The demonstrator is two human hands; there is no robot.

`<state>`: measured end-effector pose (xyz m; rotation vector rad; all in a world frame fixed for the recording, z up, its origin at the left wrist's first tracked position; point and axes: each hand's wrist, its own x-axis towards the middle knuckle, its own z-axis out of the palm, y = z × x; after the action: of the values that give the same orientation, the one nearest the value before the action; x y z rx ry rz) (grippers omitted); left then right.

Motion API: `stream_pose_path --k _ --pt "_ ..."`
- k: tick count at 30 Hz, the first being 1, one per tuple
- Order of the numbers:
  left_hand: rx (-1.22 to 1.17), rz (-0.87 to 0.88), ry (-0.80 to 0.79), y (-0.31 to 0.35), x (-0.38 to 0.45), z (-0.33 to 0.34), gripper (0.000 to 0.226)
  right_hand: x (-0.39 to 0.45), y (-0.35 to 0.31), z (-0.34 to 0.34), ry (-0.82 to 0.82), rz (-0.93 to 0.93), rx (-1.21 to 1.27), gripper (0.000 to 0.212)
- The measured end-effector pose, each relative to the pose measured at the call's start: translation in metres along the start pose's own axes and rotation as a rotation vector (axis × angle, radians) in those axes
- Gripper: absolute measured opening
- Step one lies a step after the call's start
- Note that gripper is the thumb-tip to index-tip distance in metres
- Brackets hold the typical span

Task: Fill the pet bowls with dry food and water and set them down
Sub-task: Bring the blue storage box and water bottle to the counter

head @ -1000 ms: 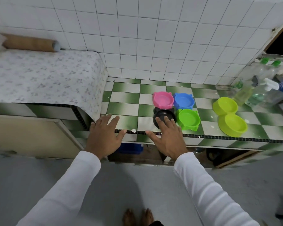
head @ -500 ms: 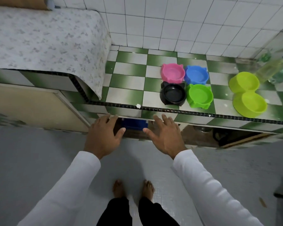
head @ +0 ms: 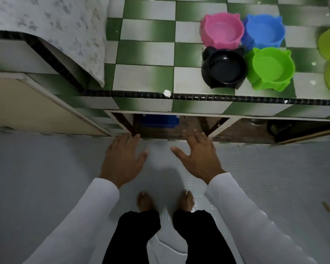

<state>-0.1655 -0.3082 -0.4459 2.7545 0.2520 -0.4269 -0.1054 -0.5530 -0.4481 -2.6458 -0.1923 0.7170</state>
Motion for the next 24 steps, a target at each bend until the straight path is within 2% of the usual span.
stream_pose_path --k 7,11,20,24 --pt "0.007 0.016 -0.019 -0.037 0.076 0.097 0.081 0.085 0.036 0.091 0.006 0.002 -0.018 0.083" --pt "-0.01 0.004 -0.02 -0.056 0.124 0.158 0.075 0.139 0.061 0.142 0.023 -0.006 -0.002 0.081" --pt "-0.06 0.02 0.076 -0.099 0.204 0.272 0.078 0.24 0.111 0.233 0.042 -0.006 0.077 0.083" --pt "-0.131 -0.012 0.118 -0.116 0.233 0.303 0.08 0.276 0.126 0.262 0.047 0.008 0.111 0.088"
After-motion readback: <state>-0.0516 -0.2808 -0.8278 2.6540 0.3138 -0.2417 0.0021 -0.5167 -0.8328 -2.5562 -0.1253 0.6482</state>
